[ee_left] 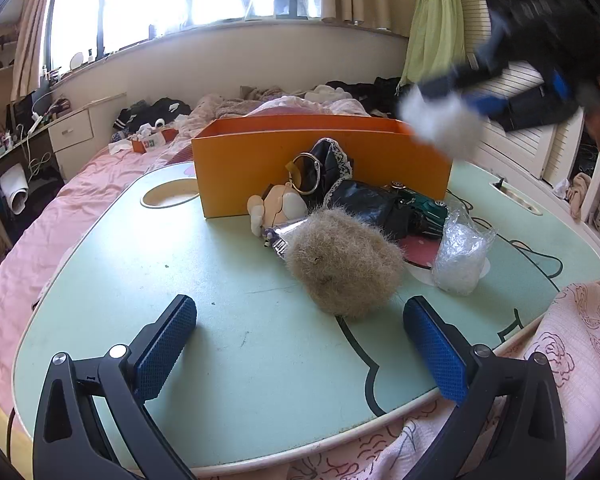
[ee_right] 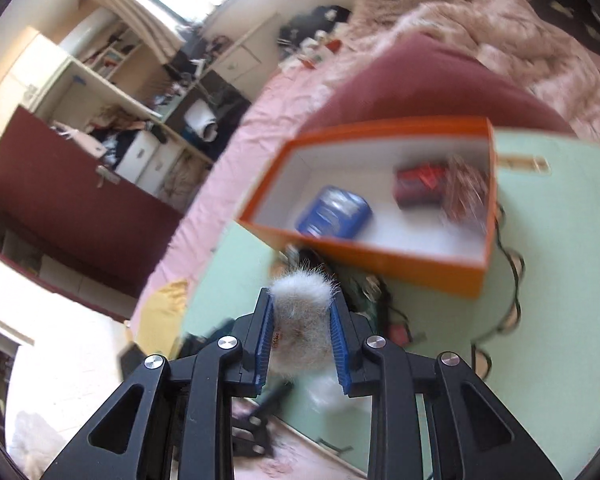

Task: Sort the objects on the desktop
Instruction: 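Grasp the white fur ball in the box with the right tool, then place the white fur ball on the table by the plastic bag, release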

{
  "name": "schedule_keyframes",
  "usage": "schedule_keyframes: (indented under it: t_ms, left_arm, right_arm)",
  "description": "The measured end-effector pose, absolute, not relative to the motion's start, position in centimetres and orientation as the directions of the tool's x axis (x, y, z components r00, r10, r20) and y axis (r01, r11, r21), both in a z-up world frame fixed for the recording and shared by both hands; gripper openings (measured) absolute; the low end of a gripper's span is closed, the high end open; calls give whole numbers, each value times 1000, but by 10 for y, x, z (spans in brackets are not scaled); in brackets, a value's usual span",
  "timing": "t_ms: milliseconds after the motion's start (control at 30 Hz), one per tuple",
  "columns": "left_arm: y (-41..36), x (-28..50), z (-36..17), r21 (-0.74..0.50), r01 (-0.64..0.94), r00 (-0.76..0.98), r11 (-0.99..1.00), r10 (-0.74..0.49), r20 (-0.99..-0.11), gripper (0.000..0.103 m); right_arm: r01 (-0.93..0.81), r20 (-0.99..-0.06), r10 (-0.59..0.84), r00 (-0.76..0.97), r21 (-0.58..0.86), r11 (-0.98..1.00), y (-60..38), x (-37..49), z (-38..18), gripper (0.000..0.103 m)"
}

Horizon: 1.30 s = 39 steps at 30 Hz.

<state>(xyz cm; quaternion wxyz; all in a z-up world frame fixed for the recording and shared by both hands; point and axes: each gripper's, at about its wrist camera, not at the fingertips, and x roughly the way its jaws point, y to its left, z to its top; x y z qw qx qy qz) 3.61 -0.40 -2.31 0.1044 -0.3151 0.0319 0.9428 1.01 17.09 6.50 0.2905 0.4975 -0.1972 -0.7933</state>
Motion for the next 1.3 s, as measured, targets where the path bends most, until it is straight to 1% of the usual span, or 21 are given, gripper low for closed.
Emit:
schedule_keyframes:
  t_ms: [133,267,333,400,467,633,733,800,900,1000,1033,1100,1133,1167,1300]
  left_arm:
    - [-4,36,-23,-6,-217,-779,-976,177,-601,103]
    - [-4,36,-24,-6,-217,-779,-976,177,-601,103]
    - [-4,36,-24,-6,-217,-779,-976,177,-601,103]
    - [-4,36,-24,-6,-217,-779,-976,177,-602,103]
    - [-4,35,-24,-6,-217,-779,-976,177,-602,103]
    - [-4,35,-24,-6,-217,-779,-976,177,-602,103]
    - [-4,35,-25,-6,-217,-779,-976,177,-602,103]
    - [-4,35,-25,-6,-217,-778,-976,177,-602,103]
    - [-4,35,-25,-5,-217,-778,-976,176,-603,103]
    - [-4,35,-25,-6,-217,-778,-976,176,-603,103]
    - [-4,35,-25,-5,-217,-778,-976,176,-603,103]
    - [-4,35,-26,-5,-217,-777,-976,176,-604,103]
    - [-4,34,-26,-4,-218,-777,-976,176,-604,103]
    - [-4,35,-26,-5,-218,-776,-976,176,-605,103]
    - [-4,35,-26,-4,-218,-775,-976,176,-608,103]
  right_arm:
    - [199,-667,-675,-316,649,-734,180,8,37,26]
    - [223,-664,-682,-306,647,-729,170,10,36,28]
    - [256,-676,-681,-280,631,-732,160,12,39,37]
    - [288,-667,-684,-295,620,-730,157,17,43,49]
    - [292,-667,-667,-333,600,-745,159,19,46,52]
    - [261,-712,-543,-445,477,-839,176,38,43,52]
    - [259,-736,-468,-489,390,-884,184,61,35,55]
    - [284,-743,-432,-511,329,-901,183,79,28,60]
    - [308,-742,-405,-534,275,-911,178,96,17,62]
    - [331,-765,-371,-526,218,-918,167,99,2,65]
    - [342,-759,-340,-555,165,-925,161,101,0,69]
    - [356,-770,-291,-567,90,-930,151,100,-8,92]
    - [361,-777,-267,-570,56,-931,146,98,-12,98]
    - [369,-782,-271,-561,57,-928,145,98,-15,103]
    - [376,-781,-281,-558,64,-924,147,97,-21,103]
